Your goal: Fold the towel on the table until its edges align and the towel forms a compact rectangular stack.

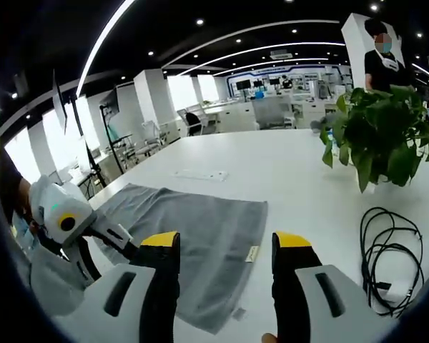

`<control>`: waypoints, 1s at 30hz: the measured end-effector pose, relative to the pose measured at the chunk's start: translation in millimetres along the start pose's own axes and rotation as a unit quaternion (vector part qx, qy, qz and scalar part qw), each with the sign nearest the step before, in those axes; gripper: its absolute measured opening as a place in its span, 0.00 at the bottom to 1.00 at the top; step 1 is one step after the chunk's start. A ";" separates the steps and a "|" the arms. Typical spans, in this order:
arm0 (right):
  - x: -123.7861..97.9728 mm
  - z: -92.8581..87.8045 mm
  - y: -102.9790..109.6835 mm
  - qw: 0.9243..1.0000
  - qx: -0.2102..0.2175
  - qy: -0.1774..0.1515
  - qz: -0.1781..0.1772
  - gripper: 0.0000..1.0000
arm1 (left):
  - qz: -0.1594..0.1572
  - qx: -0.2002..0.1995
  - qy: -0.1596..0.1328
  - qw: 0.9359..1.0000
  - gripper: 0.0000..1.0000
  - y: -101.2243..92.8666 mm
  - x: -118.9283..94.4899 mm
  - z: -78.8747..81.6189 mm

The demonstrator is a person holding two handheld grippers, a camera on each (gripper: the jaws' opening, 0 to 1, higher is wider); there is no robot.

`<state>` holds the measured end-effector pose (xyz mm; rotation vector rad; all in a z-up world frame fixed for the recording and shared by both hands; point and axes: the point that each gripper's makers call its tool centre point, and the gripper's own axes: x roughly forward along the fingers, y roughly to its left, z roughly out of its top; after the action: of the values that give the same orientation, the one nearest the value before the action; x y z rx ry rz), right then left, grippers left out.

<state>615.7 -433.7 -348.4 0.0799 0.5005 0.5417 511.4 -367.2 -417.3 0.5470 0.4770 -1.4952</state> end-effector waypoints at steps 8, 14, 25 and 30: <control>5.2 1.3 0.1 1.000 -0.003 0.003 0.003 0.51 | -0.012 0.024 0.005 1.000 0.56 2.4 -7.7 -4.1; 9.9 0.6 -3.1 1.000 -0.004 0.005 0.004 0.51 | -0.002 0.015 -0.001 1.000 0.57 12.5 -12.6 -3.7; 19.3 1.0 -11.7 1.000 -0.005 0.008 0.004 0.50 | 0.004 0.003 -0.012 1.000 0.55 10.2 17.4 0.9; 26.1 -0.1 -15.6 1.000 -0.005 0.011 0.004 0.49 | 0.007 -0.004 -0.016 1.000 0.53 8.3 31.4 1.9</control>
<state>642.4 -433.7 -363.0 0.0667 0.5183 0.5539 520.5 -393.2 -434.6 0.5181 0.4532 -1.4869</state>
